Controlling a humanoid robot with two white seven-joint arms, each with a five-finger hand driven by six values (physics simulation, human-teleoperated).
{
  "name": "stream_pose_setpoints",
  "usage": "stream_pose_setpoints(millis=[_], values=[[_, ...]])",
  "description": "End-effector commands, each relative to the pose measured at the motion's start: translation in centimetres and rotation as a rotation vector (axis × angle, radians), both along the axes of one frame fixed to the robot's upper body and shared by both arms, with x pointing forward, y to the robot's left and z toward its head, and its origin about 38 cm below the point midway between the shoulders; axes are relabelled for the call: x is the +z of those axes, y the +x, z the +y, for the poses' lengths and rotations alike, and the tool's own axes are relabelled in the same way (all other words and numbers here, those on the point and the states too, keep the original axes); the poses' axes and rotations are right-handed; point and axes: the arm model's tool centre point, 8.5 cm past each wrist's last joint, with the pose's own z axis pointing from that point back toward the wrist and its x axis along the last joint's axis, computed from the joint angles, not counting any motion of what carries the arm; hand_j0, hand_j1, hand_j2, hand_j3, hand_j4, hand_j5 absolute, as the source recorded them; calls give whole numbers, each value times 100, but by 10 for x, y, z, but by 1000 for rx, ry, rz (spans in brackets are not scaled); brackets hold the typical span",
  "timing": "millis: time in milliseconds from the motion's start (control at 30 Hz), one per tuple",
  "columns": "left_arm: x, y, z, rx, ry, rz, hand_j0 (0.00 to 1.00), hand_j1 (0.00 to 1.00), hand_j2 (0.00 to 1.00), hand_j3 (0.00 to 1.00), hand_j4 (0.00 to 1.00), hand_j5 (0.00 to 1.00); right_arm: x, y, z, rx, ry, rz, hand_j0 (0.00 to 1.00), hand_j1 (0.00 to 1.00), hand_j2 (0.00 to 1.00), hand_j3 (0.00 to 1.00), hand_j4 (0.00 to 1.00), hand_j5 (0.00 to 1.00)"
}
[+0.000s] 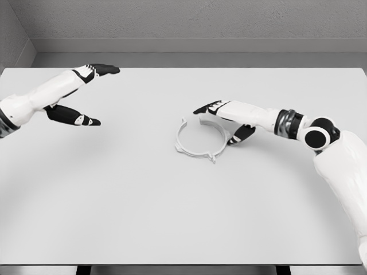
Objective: Assemble PVC drainage pipe clamps
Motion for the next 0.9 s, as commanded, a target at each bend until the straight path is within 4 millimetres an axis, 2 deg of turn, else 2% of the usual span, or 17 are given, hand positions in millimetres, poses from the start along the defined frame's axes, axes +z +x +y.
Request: stream_pose_setpoints(millis=[0, 733, 867], values=[[1, 0, 0, -1, -10, 1, 100, 100, 100, 100, 100, 100, 0, 0, 2, 0, 5, 3, 100, 100, 100, 100, 100, 100], [5, 0, 1, -1, -29, -5, 100, 100, 100, 100, 100, 100, 2, 1, 8, 7, 13, -3, 100, 100, 100, 100, 100, 100], [5, -1, 1, -2, -29, -6, 100, 100, 100, 100, 100, 100, 7, 4, 2, -4, 10, -15, 100, 100, 100, 100, 100, 100]])
